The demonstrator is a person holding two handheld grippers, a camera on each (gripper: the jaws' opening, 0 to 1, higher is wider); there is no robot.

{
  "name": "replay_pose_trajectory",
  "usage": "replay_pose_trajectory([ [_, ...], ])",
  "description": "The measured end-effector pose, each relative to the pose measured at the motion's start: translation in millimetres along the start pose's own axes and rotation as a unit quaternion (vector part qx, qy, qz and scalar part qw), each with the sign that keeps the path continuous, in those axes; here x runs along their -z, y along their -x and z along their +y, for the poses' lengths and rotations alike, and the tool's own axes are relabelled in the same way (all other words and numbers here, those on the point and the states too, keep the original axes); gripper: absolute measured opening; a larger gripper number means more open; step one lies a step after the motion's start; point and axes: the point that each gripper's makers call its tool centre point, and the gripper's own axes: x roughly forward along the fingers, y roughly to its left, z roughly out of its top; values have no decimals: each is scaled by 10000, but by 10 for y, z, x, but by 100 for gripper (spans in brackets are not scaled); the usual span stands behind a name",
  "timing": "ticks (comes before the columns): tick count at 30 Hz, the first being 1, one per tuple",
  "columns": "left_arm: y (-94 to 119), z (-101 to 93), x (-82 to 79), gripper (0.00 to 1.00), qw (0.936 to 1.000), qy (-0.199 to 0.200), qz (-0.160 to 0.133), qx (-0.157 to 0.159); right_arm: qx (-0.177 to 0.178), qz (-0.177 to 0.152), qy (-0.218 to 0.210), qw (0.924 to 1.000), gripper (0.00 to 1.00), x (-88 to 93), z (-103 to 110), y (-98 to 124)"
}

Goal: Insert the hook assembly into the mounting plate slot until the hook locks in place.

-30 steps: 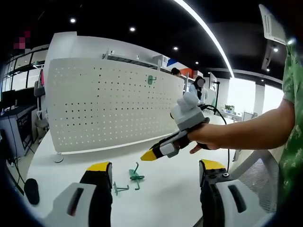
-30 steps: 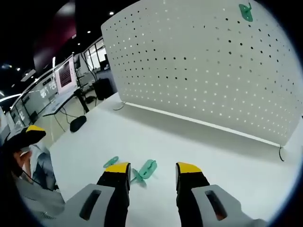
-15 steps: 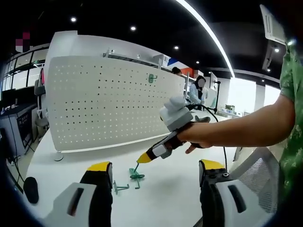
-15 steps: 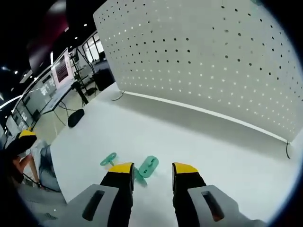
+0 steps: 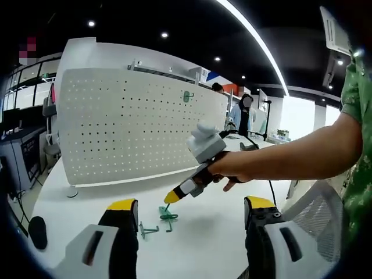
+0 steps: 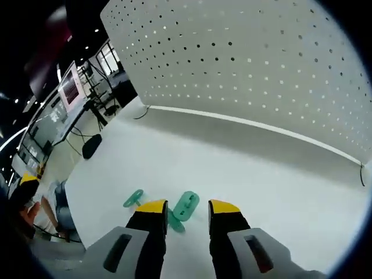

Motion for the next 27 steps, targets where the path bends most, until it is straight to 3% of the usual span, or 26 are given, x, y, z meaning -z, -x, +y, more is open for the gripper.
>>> replay_pose_trajectory([
  [14, 2, 4, -2, 76, 10000, 20, -13, 1, -117, 380, -471, 9981, 20, 76, 0, -132],
  [27, -3, 17, 2, 76, 10000, 36, -13, -10, -167, 533, -610, 9966, 14, 101, 16, -196],
])
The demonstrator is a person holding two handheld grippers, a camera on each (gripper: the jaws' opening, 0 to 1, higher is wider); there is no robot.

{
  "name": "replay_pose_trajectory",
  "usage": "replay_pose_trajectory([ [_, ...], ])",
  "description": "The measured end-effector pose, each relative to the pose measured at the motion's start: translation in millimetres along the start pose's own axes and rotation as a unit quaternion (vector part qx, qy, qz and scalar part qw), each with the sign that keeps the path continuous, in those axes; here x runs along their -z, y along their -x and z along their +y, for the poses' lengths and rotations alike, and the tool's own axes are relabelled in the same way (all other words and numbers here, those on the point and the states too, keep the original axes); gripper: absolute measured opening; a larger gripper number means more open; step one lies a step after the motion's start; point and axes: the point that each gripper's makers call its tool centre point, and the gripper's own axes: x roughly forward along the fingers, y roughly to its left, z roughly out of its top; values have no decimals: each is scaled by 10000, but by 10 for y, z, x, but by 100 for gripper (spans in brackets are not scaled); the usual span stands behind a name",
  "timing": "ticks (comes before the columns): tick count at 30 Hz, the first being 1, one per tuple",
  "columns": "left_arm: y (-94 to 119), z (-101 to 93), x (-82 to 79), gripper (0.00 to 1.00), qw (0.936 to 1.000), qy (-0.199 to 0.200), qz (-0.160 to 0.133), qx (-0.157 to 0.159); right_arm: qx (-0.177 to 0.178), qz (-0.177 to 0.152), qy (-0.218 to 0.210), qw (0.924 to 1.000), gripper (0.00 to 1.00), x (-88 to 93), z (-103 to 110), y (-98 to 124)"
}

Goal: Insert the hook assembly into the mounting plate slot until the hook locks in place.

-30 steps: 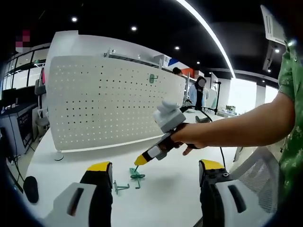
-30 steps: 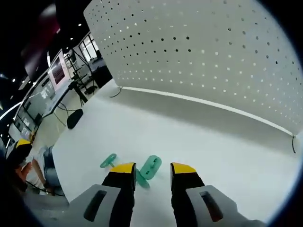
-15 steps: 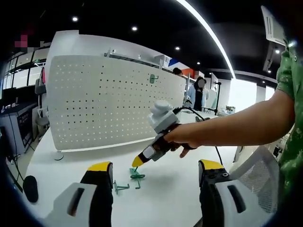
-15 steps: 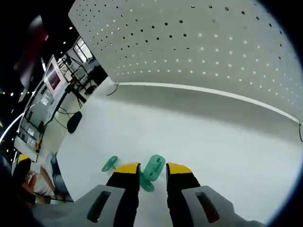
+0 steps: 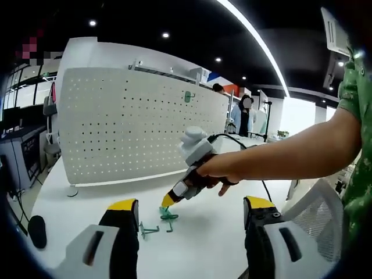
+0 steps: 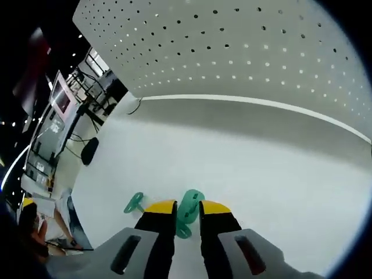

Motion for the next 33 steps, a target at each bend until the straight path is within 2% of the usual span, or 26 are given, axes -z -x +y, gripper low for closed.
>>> replay_pose_trajectory([
  [12, 4, 10, -2, 75, 10000, 16, 1, -13, -51, 179, -85, 9998, 8, 46, 3, -43],
  [33, 10, 29, -4, 75, 10000, 50, -14, -33, -23, 219, 34, 9998, 7, 59, -1, -94],
])
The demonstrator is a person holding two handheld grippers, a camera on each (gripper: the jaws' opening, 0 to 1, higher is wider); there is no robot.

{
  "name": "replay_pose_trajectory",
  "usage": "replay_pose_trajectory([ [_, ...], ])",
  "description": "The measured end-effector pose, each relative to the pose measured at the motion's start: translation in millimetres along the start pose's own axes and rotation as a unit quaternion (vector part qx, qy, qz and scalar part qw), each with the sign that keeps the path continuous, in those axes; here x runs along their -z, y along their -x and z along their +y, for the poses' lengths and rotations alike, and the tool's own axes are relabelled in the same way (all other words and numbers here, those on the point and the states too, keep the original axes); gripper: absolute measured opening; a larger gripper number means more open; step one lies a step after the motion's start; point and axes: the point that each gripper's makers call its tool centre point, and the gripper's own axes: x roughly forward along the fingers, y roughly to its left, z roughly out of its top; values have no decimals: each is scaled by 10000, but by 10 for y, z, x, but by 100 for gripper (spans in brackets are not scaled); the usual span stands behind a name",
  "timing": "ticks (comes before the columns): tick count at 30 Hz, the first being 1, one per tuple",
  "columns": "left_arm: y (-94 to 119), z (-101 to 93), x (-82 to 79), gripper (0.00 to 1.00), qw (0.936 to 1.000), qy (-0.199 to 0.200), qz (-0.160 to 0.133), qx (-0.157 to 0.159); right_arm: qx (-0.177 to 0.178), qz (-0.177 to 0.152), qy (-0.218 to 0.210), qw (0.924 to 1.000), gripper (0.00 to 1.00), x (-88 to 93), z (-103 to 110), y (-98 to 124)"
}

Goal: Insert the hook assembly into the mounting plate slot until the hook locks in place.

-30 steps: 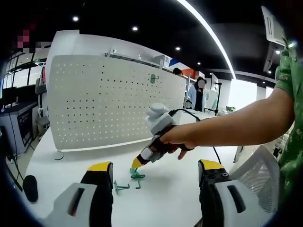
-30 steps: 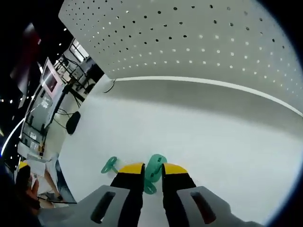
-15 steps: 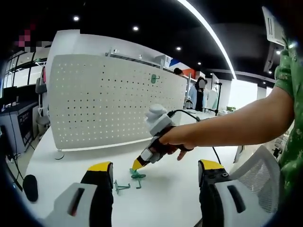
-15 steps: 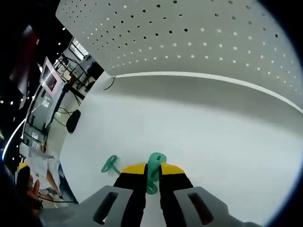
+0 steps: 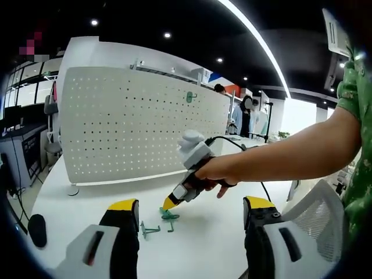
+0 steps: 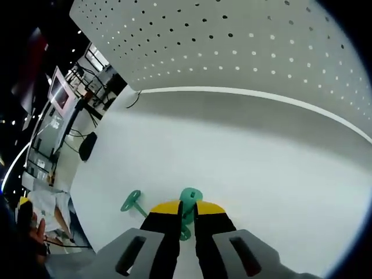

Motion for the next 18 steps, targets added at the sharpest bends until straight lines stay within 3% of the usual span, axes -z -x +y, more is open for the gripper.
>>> replay_pose_trajectory([
  [18, -5, 9, 11, 75, 10000, 6, 17, 0, 25, 4, 123, 9999, 2, 6, -4, -48],
])
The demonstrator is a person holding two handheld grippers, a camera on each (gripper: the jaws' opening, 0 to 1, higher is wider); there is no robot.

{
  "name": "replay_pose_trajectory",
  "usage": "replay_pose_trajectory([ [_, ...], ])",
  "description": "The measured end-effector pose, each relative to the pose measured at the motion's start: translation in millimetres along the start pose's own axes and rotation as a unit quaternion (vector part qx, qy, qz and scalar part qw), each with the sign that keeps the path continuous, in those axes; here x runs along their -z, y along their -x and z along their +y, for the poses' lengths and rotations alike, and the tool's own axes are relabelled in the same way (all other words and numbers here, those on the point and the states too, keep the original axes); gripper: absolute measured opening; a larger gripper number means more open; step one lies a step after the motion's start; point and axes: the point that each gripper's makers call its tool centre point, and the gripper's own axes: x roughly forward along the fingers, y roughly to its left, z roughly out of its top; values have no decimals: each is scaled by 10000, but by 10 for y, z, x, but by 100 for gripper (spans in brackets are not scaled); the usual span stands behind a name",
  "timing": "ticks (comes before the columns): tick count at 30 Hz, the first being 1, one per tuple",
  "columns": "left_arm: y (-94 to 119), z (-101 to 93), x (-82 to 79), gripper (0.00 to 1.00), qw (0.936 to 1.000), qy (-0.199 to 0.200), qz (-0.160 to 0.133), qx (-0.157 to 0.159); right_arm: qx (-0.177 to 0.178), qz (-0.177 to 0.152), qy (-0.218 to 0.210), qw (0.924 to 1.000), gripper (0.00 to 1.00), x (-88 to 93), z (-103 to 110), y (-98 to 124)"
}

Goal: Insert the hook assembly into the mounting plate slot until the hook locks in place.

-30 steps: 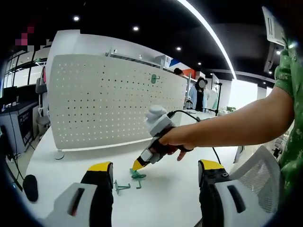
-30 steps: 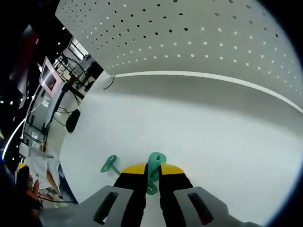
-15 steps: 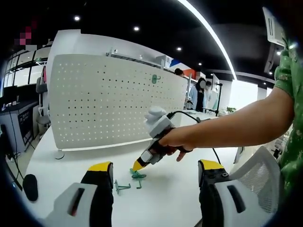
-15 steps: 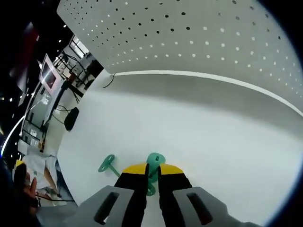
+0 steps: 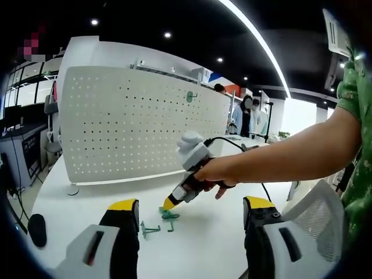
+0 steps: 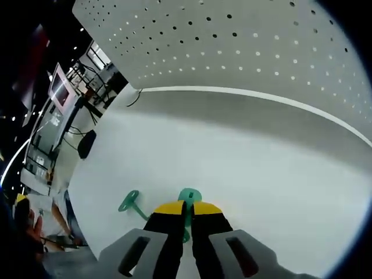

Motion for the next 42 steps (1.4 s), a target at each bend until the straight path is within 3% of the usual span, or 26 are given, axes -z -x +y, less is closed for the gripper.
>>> replay_pose_trajectory([
  [10, -2, 9, -3, 75, 10000, 8, -8, -9, 8, -43, 29, 10000, 2, -1, 4, 19],
  [22, -12, -16, -5, 75, 10000, -27, 10, 26, -26, -487, 88, 9988, 2, -169, 35, 178],
  [30, -26, -35, -25, 74, 10000, -62, 13, 58, -5, -979, 266, 9948, 2, -372, 90, 401],
  [42, -82, -103, -69, 74, 9997, -143, 28, 195, -41, -1806, 415, 9827, 2, -634, 199, 883],
])
